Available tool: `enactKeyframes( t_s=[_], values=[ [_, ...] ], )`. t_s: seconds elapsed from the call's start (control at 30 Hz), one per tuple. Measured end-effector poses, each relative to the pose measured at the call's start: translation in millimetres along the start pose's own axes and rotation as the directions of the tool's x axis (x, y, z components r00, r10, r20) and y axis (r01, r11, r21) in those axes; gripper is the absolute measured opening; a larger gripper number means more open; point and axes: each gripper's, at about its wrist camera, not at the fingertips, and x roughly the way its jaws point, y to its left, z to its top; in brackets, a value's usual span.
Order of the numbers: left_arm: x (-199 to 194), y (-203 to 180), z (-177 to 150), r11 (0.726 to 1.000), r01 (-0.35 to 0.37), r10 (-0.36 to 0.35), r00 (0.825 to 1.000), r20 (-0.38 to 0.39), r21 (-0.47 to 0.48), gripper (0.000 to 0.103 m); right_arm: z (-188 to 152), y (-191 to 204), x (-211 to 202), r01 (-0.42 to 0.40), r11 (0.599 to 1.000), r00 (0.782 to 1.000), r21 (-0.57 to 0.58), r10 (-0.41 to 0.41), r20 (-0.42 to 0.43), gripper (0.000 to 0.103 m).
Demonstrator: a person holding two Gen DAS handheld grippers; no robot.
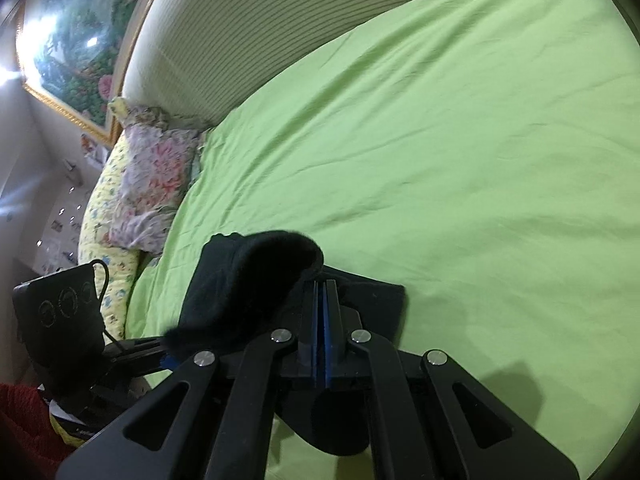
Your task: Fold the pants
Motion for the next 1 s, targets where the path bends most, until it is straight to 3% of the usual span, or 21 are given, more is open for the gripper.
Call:
enactKeyframes(
  t_s=[0.23, 0.47, 0.53, 0.57, 0.6, 0.67, 1.0],
  values=[
    [-3.3, -1.8, 2.8, 0.998, 0.058, -0.058, 0.998, -0.007, -0.003, 0.053, -10.4, 6.9, -6.7, 0.079, 0.997, 0.997, 0.019, -0.08, 0.004, 0.005],
    [-25.8, 17.3, 12.5, 0.996, 0.073, -0.071, 0.997, 0.038, -0.054, 0.059, -14.9, 8.6, -23.6, 0.108, 0.99, 0.992, 0.095, -0.114, 0.05, 0.008],
    [-34.4, 29.0, 10.8, 0.994, 0.074, -0.07, 0.996, 0.055, -0.082, 0.059, -15.8, 13.8, -31.6, 0.099, 0.99, 0.992, 0.104, -0.107, 0.071, 0.015],
    [-39.5, 36.5, 10.8, 0.992, 0.072, -0.065, 0.996, 0.066, -0.102, 0.059, -16.1, 17.2, -34.5, 0.101, 0.989, 0.991, 0.106, -0.11, 0.079, 0.029],
    [-43.8, 43.8, 10.0, 0.99, 0.067, -0.058, 0.995, 0.076, -0.121, 0.06, -16.9, 21.9, -38.0, 0.108, 0.988, 0.988, 0.107, -0.118, 0.097, 0.052],
    [-49.7, 55.4, 10.1, 0.985, 0.062, -0.048, 0.994, 0.094, -0.158, 0.06, -19.4, 33.4, -45.0, 0.118, 0.988, 0.98, 0.096, -0.131, 0.151, 0.071],
    [-67.7, 105.5, 15.2, 0.955, 0.028, 0.016, 0.989, 0.144, -0.296, 0.065, -29.8, 51.0, -16.0, 0.2, 0.97, 0.974, 0.137, -0.211, 0.076, 0.074]
  ],
)
